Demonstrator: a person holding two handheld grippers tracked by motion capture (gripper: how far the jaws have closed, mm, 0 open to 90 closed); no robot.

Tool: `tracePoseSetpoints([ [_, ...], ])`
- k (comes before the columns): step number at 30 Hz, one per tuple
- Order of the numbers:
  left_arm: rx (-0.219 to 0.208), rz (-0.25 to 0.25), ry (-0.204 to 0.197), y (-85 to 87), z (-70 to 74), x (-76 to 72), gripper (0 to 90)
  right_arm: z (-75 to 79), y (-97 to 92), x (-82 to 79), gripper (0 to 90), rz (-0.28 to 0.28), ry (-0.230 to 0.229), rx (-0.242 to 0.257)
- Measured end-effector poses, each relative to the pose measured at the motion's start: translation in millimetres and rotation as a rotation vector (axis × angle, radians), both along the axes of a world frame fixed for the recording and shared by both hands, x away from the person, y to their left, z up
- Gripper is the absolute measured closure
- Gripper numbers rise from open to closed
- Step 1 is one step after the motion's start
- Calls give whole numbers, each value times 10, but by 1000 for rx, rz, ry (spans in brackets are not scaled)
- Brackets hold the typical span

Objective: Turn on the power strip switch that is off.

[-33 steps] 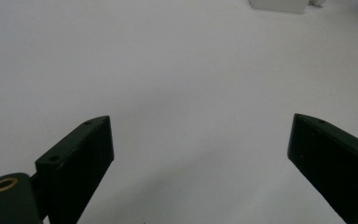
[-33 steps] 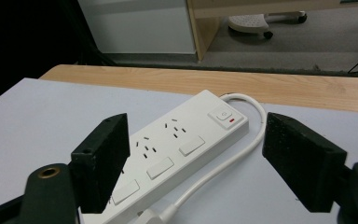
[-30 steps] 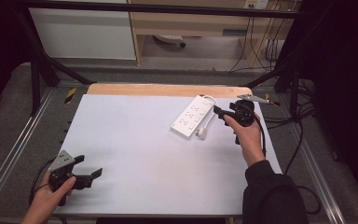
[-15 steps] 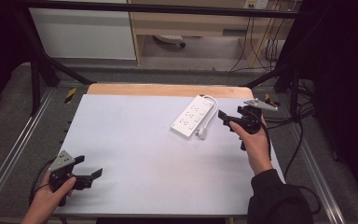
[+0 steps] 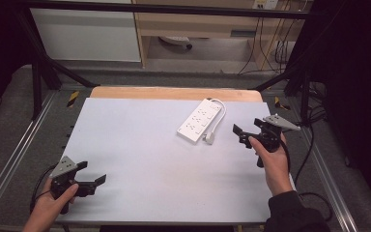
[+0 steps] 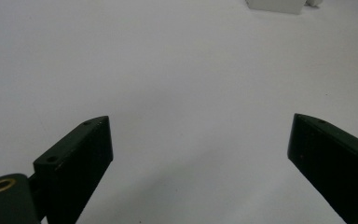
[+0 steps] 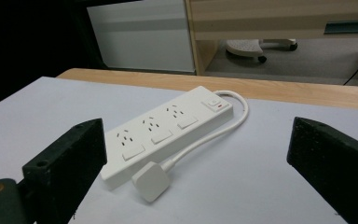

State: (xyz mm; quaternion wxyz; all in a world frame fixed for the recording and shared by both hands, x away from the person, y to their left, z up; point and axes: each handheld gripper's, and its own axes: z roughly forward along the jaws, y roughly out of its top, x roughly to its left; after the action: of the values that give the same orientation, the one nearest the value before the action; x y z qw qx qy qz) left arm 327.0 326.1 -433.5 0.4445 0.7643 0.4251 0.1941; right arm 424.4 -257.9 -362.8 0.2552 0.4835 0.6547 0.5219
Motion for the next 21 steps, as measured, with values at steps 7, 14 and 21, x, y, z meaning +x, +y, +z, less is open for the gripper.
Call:
tracePoseSetpoints([
  [7,-1,2,-1,-2,2,-5,68,-149,-45,-173,45,-2,-30,-51],
  [14,-2,1,0,-6,2,-9,68,-401,-95,-361,45,8,-10,-85],
  [21,1,-5,-5,-14,12,-16,68,-709,-121,-501,64,23,62,-146],
])
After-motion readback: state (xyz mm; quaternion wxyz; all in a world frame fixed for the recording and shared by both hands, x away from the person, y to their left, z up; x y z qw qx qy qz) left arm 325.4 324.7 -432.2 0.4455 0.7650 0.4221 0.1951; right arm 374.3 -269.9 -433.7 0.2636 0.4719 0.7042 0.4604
